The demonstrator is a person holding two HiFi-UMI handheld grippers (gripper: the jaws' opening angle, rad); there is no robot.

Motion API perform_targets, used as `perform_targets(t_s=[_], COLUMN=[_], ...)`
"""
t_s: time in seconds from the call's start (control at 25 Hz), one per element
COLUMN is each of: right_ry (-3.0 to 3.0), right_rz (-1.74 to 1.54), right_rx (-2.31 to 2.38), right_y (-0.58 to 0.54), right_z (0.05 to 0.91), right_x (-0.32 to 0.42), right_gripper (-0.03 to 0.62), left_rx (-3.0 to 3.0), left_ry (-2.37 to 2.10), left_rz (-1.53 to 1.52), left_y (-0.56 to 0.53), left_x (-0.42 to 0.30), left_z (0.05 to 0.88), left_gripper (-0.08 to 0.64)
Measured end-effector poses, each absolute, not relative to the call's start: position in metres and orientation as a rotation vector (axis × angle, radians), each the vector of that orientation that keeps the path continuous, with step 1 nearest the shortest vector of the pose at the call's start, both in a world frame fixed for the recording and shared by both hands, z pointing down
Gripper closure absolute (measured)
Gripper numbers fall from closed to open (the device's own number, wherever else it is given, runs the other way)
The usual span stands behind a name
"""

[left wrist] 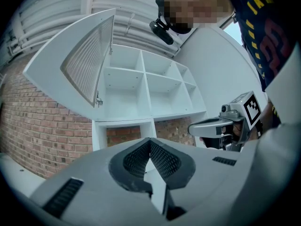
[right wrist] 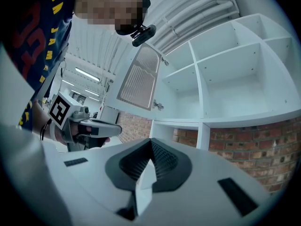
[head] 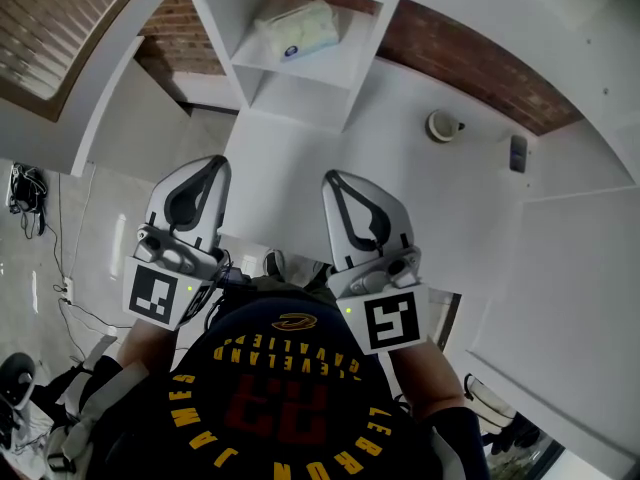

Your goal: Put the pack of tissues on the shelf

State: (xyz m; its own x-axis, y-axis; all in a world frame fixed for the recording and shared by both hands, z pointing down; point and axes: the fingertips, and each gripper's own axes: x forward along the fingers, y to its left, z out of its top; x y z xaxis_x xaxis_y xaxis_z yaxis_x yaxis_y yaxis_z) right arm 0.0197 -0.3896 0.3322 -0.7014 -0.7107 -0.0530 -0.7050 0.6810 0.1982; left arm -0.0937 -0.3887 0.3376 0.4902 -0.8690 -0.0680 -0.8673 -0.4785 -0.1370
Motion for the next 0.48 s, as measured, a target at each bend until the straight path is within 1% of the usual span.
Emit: perform_targets(t_s=[0.48], right_ry=[-2.856], right_rz=[-0.277], right_rx=[1.231], right_y=[-0.3925], right_z=[0.3372], right_x=[0.0267], right_gripper=[0.598], left_rx=[-2.556], left_ry=[1.527], left_rz=[0.005], left_y=[-0.3954], left_x=[-0.0962], left_z=[0.3368], left_gripper=[0.557])
